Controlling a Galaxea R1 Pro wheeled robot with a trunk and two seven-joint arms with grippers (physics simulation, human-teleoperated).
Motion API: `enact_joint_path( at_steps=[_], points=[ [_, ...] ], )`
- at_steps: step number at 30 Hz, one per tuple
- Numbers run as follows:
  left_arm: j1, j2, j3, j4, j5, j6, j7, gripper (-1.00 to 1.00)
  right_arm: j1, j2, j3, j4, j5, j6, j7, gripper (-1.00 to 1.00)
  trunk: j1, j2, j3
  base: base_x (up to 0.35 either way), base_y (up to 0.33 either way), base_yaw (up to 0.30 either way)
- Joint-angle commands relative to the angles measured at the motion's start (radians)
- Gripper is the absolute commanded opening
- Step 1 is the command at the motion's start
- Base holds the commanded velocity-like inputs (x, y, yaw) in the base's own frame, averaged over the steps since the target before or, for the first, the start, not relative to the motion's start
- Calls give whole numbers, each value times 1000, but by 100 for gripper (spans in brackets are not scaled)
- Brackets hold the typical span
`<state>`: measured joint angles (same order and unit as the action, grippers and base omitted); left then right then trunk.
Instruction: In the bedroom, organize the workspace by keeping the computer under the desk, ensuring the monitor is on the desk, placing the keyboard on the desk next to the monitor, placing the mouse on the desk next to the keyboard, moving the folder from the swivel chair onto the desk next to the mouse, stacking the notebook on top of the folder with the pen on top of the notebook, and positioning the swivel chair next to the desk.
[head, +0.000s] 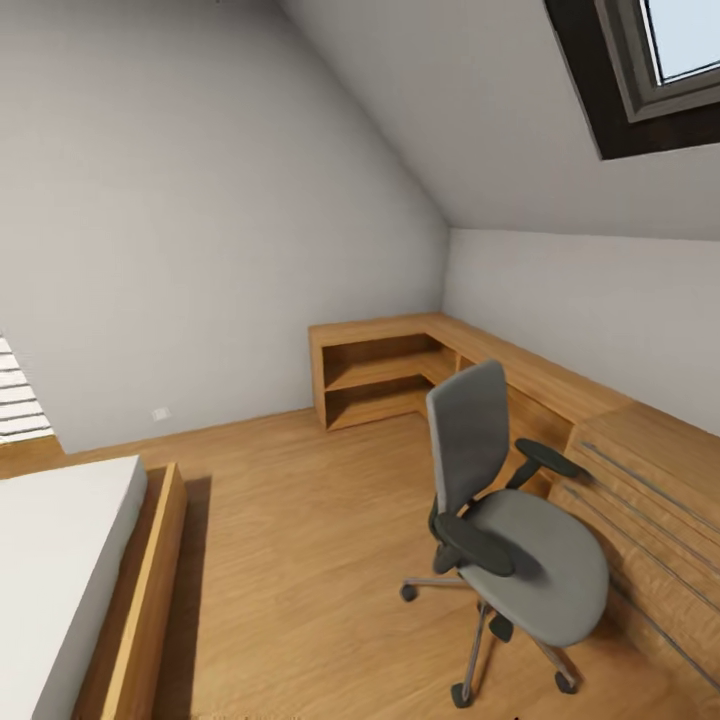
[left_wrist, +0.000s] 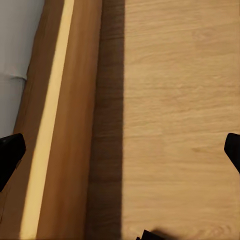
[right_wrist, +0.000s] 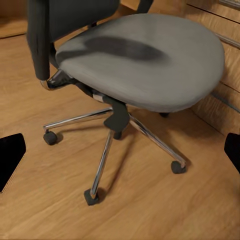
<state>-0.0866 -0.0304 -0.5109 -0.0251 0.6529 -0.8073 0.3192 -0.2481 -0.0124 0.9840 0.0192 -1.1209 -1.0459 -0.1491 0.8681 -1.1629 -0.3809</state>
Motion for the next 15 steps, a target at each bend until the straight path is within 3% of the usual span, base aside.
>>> enact_joint_path(
  at_steps=[1,15],
  points=[
    [-1,0,-8,1,1,-1,9,100,0,0,8,1,3,-1,-10,100,0,-1,-1,10,-8,286],
    [-1,0,-8,1,1,-1,9,100,0,-1,8,1,3,-1,-10,100,0,-1,-1,2,-2,286]
  ],
)
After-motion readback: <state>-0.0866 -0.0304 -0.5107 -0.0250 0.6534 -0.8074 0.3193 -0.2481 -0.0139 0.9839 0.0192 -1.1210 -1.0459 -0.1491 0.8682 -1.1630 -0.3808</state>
